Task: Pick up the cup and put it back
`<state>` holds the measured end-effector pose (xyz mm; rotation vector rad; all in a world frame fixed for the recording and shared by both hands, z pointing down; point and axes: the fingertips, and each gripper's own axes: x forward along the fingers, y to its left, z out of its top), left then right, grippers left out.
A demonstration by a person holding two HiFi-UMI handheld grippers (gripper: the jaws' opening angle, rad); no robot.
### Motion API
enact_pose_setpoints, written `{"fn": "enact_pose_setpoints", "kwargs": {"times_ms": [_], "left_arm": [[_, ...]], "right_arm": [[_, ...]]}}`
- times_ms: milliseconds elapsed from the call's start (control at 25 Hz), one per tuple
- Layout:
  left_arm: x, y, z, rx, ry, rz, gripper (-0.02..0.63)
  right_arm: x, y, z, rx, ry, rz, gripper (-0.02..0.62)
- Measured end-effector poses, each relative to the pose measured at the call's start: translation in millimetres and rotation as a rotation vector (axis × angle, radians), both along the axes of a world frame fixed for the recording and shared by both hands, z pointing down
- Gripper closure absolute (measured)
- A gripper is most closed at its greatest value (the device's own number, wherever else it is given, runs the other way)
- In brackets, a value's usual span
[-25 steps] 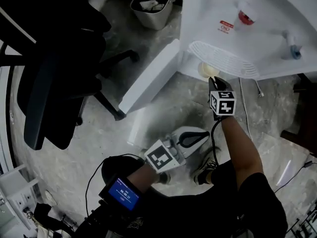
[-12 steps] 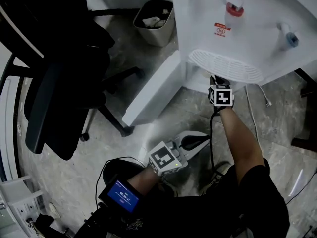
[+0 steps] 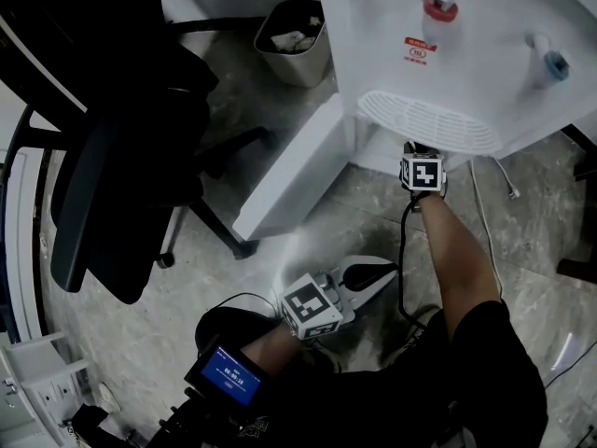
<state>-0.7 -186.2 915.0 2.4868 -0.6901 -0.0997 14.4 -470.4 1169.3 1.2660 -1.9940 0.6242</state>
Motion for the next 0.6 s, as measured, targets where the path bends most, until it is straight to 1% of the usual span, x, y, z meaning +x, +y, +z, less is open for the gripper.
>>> {"fn": "enact_pose_setpoints", "kwargs": {"times_ms": [120, 320, 400, 440, 480, 520, 560, 600], "left_arm": [[-2.8, -4.0, -2.0, 0.001, 0.013, -0.009, 0.603], [-4.2, -5.7, 0.6, -0.010, 0.022, 0.000, 0.603], [-4.2, -7.2, 2.3, -0.013, 0.025, 0.000, 0.603], [-3.9, -8.2, 2.7, -0.013, 0.026, 0.000, 0.603], [-3.5, -9.1, 2.9, -0.012, 0.027, 0.002, 0.603], [-3.1, -9.9, 3.0, -0.012, 0.027, 0.005, 0.603], [-2.8, -10.4, 3.0, -0.011, 0.028, 0.008, 0.603], [-2.2, -11.0, 2.7, -0.010, 0.030, 0.012, 0.603]], "right_arm": [[-5.4, -4.0, -0.9, 0.021, -0.011, -0.019, 0.539], [-3.6, -7.4, 2.8, 0.015, -0.005, 0.006, 0.537], [-5.4, -7.7, 1.8, 0.023, -0.008, -0.005, 0.534], [-7.8, -8.1, -0.2, 0.033, -0.018, -0.015, 0.502], [-9.3, -8.3, -2.2, 0.043, -0.031, -0.018, 0.434], [-9.4, -7.9, -4.0, 0.052, -0.045, -0.011, 0.414], [-8.6, -6.7, -5.6, 0.061, -0.056, 0.000, 0.434], [-7.4, -4.8, -6.9, 0.070, -0.063, 0.009, 0.433]]}}
